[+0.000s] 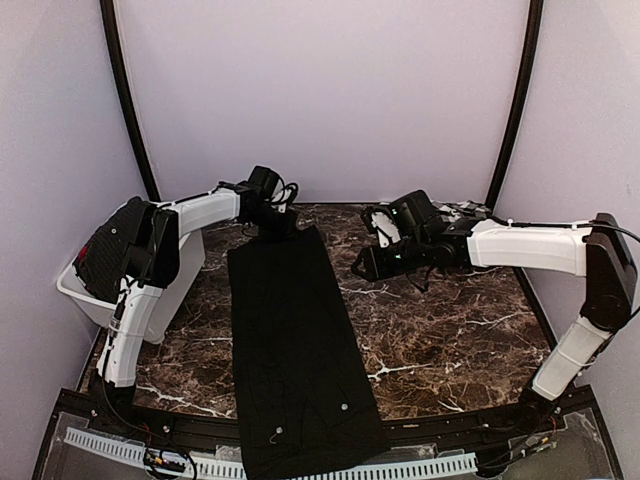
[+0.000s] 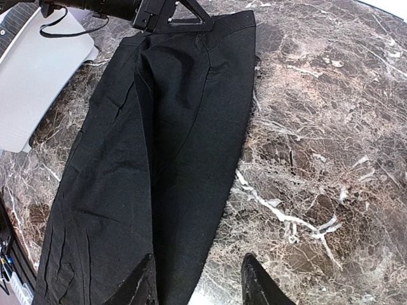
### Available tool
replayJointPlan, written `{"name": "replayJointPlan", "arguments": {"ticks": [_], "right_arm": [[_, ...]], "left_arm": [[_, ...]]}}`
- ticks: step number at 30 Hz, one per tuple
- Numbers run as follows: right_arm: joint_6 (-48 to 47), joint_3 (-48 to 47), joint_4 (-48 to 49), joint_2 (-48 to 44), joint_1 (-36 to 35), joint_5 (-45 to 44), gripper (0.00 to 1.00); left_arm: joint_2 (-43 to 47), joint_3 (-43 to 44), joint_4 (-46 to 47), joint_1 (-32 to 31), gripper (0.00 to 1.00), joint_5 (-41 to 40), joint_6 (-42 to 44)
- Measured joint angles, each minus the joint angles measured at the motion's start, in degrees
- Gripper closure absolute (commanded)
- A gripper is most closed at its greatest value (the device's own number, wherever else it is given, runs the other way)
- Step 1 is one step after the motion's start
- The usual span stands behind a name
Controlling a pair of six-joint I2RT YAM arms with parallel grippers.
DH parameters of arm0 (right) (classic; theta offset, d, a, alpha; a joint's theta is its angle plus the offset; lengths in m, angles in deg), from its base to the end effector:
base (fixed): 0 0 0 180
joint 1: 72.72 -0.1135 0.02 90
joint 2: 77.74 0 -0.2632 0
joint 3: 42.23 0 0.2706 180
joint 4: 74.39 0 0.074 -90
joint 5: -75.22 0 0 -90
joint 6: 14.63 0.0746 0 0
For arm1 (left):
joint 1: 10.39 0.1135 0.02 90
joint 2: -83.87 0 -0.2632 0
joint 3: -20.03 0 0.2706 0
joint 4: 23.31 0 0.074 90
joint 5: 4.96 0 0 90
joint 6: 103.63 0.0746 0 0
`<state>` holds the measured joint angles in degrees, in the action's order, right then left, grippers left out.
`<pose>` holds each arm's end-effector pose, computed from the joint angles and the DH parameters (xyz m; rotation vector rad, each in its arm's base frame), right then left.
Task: Fold and stack the long sleeve shirts
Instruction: Adjust the rectangle-folded shirt at the center of the board.
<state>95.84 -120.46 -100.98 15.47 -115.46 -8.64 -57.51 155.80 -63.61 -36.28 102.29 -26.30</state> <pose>0.2935 0.2821 0.2080 -0.5181 2.3337 0.6724 0.5265 -0.2801 0.1470 0.4275 2.3940 -0.6721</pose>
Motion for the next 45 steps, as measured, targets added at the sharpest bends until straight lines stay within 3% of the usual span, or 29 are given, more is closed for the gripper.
{"name": "replayJointPlan", "arguments": {"ticks": [5, 9, 12, 16, 24, 33, 40, 45], "right_arm": [[0.04, 0.0, 0.0, 0.0, 0.0, 0.0, 0.57], [0.11, 0.0, 0.02, 0.0, 0.0, -0.02, 0.57], [0.24, 0.0, 0.04, 0.0, 0.0, -0.02, 0.57], [0.31, 0.0, 0.04, 0.0, 0.02, 0.0, 0.57], [0.48, 0.0, 0.04, 0.0, 0.0, 0.0, 0.57], [0.44, 0.02, 0.07, 0.0, 0.0, 0.02, 0.57], [0.42, 0.87, 0.57, 0.0, 0.0, 0.07, 0.57], [0.22, 0.98, 0.74, 0.0, 0.0, 0.26, 0.57]], "left_arm": [[-0.02, 0.02, 0.24, 0.0, 1.0, -1.07, 0.22], [-0.98, 1.75, 0.5, 0.0, 0.92, -2.12, 0.63], [-2.05, 3.72, 0.72, 0.0, 0.68, -3.3, 1.22], [-2.84, 6.1, 0.11, 0.0, 0.53, -4.81, 1.27], [-0.59, 7.28, -3.06, 0.02, 0.52, -7.28, -3.8], [18.38, -14.38, -4.7, 0.02, 0.56, -10.88, -19.08], [32.59, -38.29, 6.08, 0.17, 0.6, -9.99, -36.83], [33.57, -47.34, 13.05, 0.04, 0.61, -8.9, -47.69]]}}
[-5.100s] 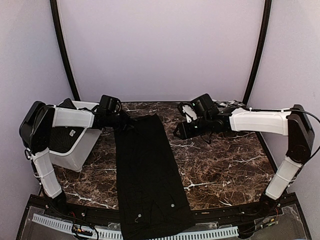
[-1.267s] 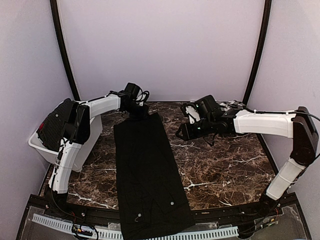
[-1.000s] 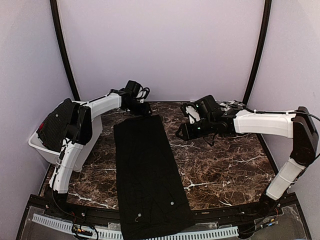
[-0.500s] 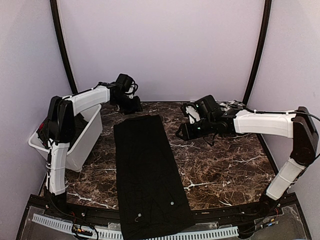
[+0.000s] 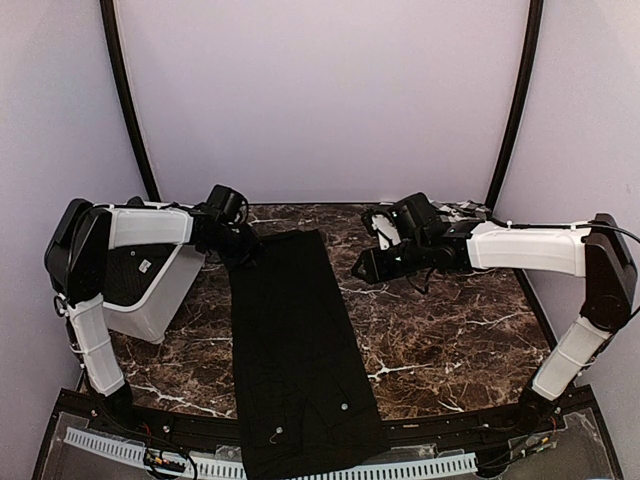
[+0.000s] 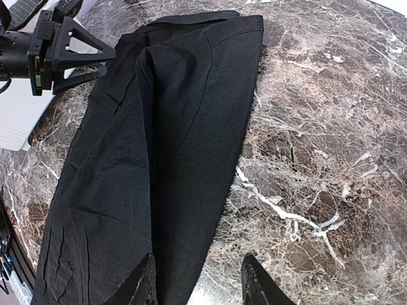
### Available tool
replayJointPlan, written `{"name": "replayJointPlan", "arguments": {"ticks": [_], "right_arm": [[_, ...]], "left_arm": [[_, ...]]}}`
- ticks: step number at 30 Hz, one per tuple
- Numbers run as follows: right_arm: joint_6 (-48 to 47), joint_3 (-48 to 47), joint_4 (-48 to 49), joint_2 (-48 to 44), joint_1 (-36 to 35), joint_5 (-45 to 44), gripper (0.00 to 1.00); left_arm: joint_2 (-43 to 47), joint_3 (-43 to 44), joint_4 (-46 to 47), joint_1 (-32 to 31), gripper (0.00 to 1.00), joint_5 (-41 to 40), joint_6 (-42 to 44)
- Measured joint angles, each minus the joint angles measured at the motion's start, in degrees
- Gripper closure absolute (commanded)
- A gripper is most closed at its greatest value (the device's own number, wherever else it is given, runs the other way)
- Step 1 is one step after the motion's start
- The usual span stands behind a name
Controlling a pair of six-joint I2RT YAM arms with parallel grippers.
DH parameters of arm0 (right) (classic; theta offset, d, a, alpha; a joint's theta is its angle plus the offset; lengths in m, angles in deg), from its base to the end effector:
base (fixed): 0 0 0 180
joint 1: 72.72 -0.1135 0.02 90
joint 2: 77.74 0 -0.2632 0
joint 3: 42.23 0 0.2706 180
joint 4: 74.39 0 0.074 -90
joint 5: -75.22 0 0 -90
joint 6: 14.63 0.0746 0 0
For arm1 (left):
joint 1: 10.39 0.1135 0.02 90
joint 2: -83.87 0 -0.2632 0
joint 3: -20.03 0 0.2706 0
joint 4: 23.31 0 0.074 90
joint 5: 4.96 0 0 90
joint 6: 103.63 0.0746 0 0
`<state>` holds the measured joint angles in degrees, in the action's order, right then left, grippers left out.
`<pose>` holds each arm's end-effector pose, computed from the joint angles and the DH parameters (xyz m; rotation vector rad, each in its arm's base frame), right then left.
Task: Fold and stack the long sleeve shirts
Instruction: Adjust the rectangle-folded shirt at the center of the board.
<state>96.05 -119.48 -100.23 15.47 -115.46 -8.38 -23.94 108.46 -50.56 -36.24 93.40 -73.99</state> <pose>0.2921 0.2812 0.2031 -0.5171 2.3397 0.6772 0.4068 -0.2091 0.1668 -0.6881 2.4663 -0.8320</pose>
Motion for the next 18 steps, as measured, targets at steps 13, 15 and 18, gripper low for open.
{"name": "replayJointPlan", "arguments": {"ticks": [13, 15, 18], "right_arm": [[-0.26, 1.09, 0.59, -0.04, 0.02, -0.11, 0.57], [-0.26, 1.25, 0.61, -0.17, 0.02, -0.26, 0.57], [-0.24, 1.51, 0.55, -0.81, 0.02, -0.48, 0.57]], "left_arm": [[-5.73, 1.07, 10.99, -0.44, 0.68, 1.75, -10.71], [-6.4, 1.29, 10.97, -0.44, 0.68, 1.57, -11.06], [-6.84, 1.29, 10.99, -0.5, 0.7, 1.16, -11.65]]}}
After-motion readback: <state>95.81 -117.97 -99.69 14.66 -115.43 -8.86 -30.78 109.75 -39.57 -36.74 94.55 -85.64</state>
